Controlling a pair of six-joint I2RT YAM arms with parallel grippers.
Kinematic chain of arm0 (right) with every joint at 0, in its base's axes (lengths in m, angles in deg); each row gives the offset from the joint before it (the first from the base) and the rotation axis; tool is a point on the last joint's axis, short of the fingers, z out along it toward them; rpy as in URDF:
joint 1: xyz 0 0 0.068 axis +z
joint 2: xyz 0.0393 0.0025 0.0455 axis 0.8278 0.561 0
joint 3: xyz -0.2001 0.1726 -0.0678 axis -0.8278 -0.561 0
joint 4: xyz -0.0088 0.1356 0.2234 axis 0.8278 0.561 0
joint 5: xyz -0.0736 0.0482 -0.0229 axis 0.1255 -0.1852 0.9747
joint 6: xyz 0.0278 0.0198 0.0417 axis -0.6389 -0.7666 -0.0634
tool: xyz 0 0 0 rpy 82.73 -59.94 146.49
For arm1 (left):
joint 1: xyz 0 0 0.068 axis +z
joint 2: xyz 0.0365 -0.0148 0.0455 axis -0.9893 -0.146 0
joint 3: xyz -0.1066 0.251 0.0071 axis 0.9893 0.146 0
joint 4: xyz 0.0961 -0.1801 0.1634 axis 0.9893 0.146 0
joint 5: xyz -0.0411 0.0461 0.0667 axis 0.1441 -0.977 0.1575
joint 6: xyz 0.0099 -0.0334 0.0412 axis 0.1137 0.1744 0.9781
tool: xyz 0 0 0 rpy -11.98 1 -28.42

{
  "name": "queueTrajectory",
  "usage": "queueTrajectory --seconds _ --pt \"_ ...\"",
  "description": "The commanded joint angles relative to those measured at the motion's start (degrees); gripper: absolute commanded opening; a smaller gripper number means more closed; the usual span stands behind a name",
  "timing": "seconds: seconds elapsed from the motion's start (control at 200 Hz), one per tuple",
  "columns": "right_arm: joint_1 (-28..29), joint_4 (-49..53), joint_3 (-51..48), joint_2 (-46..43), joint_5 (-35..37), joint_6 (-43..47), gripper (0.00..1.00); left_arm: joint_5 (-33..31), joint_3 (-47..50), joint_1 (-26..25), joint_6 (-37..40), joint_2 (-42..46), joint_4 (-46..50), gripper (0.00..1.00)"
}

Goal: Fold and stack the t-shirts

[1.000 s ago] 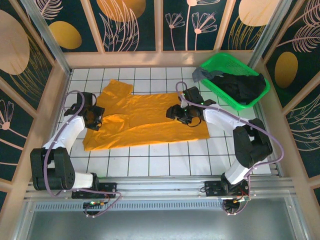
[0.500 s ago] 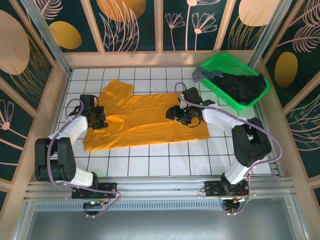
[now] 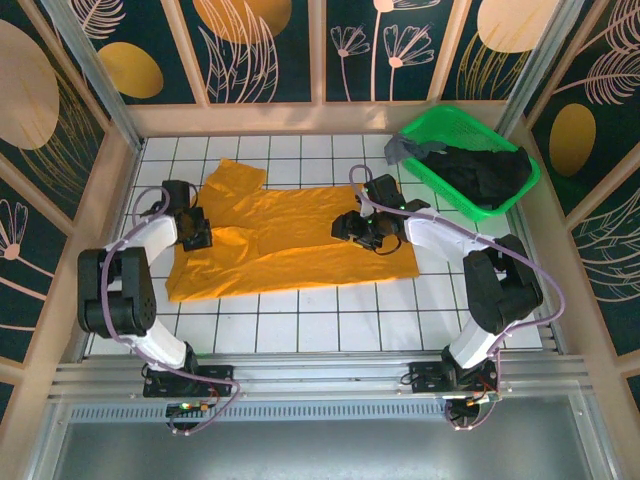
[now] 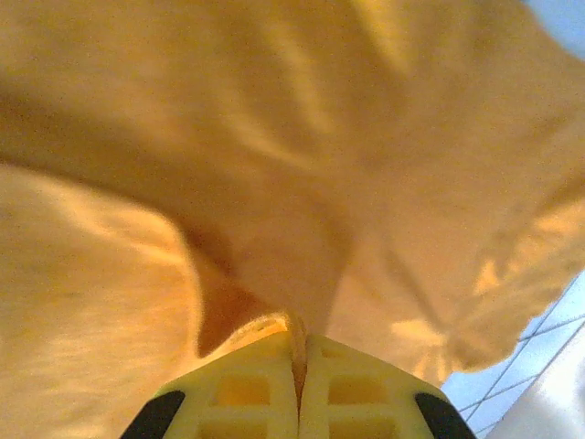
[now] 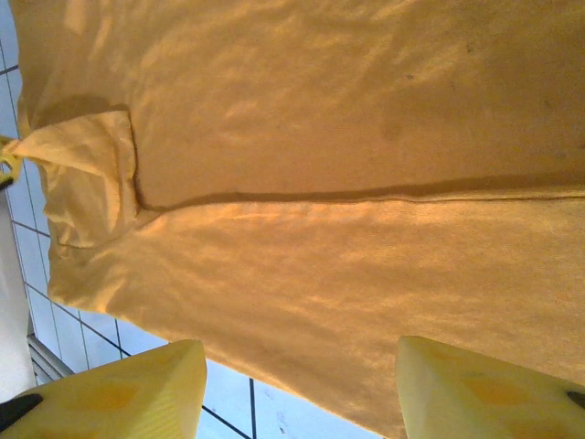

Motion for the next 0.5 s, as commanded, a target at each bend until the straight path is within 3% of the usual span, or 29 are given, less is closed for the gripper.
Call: queueTrajectory --seconds 0.0,0.16,0.285,0.345,0.4,0.495 --pt "0.28 -0.35 0.91 -0.10 -0.76 1.55 0.58 -1.35 -9.69 0.24 15.50 -5.79 7.04 0.00" --pt "0.21 -0.30 1.22 0.17 -0.97 1.73 0.58 -3.53 -20.88 0.24 33.72 -13.74 18.01 0.00" --pt "0.19 -0.26 1.35 0.51 -1.23 1.89 0.58 -4.09 -23.24 0.20 41.58 -17.00 21.64 0.00" --pt "0.19 -0.26 1.35 0.65 -1.31 1.99 0.58 -5.45 -23.39 0.24 43.03 -17.40 22.46 0.16" --pt "0.19 -0.26 1.40 0.74 -1.31 1.99 0.58 -7.74 -23.30 0.24 43.55 -16.77 22.51 0.42" --pt "0.19 -0.08 1.50 0.73 -1.08 2.08 0.58 -12.58 -23.65 0.16 44.05 -13.45 22.22 0.56"
